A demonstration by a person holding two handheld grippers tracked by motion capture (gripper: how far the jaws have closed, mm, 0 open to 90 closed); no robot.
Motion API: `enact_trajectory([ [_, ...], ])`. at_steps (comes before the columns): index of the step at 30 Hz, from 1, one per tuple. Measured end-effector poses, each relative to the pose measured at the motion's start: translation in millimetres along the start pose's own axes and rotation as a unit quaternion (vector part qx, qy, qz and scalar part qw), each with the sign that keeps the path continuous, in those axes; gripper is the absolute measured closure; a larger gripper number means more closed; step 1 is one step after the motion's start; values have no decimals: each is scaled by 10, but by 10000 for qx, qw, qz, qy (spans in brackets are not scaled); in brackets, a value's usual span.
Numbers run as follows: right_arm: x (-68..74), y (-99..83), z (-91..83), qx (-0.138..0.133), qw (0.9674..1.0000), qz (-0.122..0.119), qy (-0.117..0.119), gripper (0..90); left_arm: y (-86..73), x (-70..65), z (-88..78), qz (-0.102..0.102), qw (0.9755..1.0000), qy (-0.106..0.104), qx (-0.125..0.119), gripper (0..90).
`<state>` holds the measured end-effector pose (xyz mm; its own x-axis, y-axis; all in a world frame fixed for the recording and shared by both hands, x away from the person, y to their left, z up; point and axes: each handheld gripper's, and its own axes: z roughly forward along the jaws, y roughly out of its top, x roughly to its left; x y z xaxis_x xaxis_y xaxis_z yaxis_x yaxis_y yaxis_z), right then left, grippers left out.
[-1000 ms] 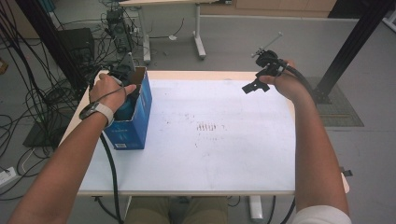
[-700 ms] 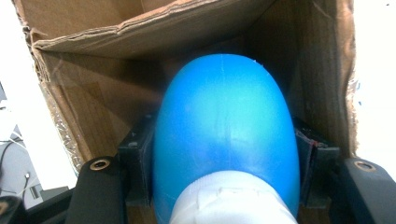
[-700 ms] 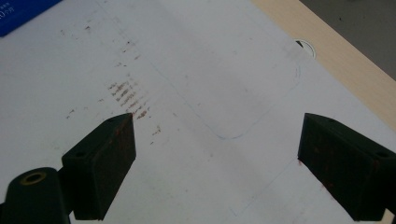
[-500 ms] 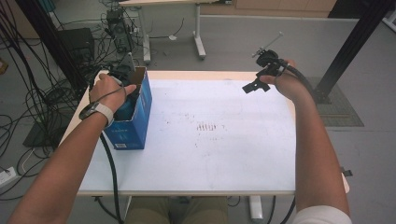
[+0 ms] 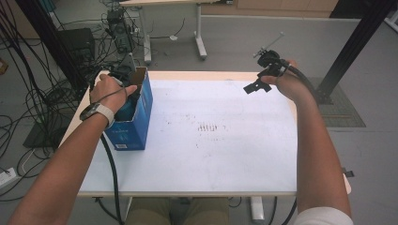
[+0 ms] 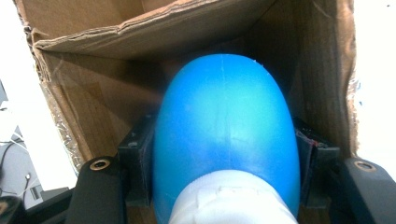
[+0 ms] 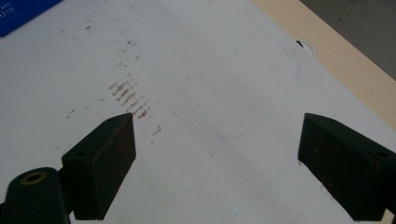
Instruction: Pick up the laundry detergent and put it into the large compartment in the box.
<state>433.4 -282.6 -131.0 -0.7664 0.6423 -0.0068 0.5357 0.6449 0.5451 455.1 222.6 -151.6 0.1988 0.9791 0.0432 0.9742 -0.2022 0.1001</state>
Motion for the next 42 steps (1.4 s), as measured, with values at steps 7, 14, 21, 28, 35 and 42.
enact_trajectory([
  [7,0,-7,-6,-5,10000,16,-5,112,-4,2,1,11,10000,-1,-6,371],
  [14,1,-9,-7,1,10000,20,1,112,-3,4,0,21,10000,-5,-4,370],
  [21,-4,-14,-4,13,10000,31,-3,112,8,10,6,31,10000,5,32,355],
  [28,3,1,11,18,10000,13,13,112,-9,14,1,53,10000,21,-21,307],
  [35,9,6,17,28,10000,15,12,111,-5,57,-9,113,9999,-36,17,268],
  [42,20,25,19,27,10000,-19,19,112,-9,63,-31,176,9998,-49,16,264],
])
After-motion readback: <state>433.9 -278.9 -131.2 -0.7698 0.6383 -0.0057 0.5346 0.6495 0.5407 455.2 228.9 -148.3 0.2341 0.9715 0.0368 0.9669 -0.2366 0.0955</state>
